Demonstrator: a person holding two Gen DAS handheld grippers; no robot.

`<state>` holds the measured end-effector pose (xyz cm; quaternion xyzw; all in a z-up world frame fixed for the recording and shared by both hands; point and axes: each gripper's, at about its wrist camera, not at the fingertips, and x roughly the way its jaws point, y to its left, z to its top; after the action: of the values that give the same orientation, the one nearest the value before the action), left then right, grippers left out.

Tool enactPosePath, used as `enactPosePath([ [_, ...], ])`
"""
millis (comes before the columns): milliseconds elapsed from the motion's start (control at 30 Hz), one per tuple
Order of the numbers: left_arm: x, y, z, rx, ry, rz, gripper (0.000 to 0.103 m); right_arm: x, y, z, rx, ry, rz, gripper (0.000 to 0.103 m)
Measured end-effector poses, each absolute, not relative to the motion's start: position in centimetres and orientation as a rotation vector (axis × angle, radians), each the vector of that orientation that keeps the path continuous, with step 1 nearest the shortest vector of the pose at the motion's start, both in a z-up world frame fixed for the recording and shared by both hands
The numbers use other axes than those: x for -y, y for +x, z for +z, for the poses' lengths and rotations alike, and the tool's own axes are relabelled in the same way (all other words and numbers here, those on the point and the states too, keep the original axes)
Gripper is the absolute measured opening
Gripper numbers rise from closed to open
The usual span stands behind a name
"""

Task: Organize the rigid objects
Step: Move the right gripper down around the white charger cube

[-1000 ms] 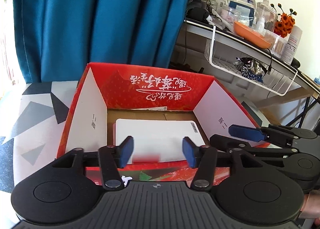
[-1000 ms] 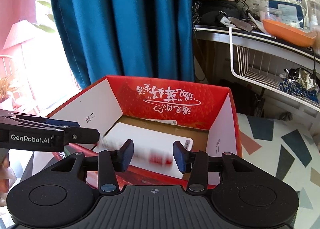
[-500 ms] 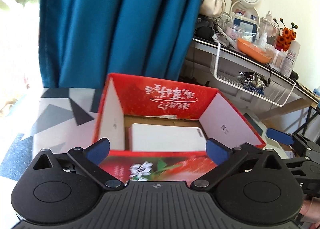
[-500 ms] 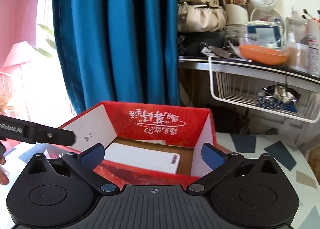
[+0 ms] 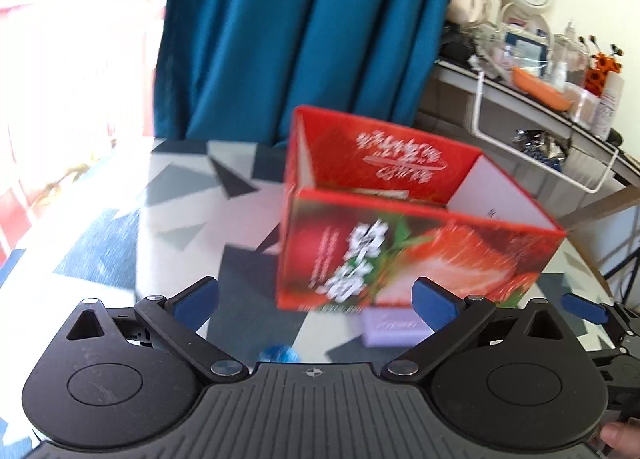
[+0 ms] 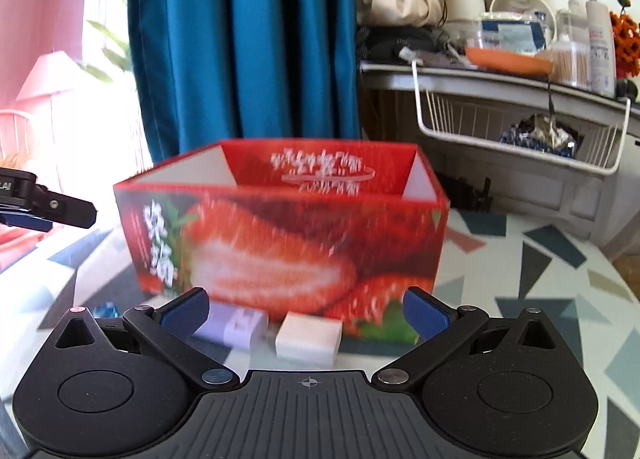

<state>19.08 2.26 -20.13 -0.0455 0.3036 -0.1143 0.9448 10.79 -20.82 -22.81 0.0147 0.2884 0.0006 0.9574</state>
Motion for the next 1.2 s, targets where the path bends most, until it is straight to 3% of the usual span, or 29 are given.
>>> enactPosePath([
  [433, -2.3, 18.1, -23.5, -0.697, -0.038, -0.175, 0.103, 20.2, 10.8, -24.9, -0.626, 0.047, 0.054, 0.101],
  [633, -2.2, 18.1, -24.0, -0.697, -0.048, -0.170, 0.103, 20.2, 12.3, -24.7, -0.659, 0.104, 0.058, 0.080],
  [700, -2.1, 18.1, -24.2, -0.700, -0.046, -0.175, 0.103, 20.3, 13.3, -24.8, -0.692, 0.120, 0.019, 0.065],
  [767, -2.0, 18.1, -24.2, -0.701, -0.046, -0.180, 0.103, 20.5, 14.3, -25.2, -0.723, 0.152, -0.020, 0.058],
  [1200, -2.2, 18.3, -24.8, -0.709, -0.055, -0.181, 0.103, 20.7, 18.0, -27.8, -0.799, 0.233, -0.151, 0.045],
])
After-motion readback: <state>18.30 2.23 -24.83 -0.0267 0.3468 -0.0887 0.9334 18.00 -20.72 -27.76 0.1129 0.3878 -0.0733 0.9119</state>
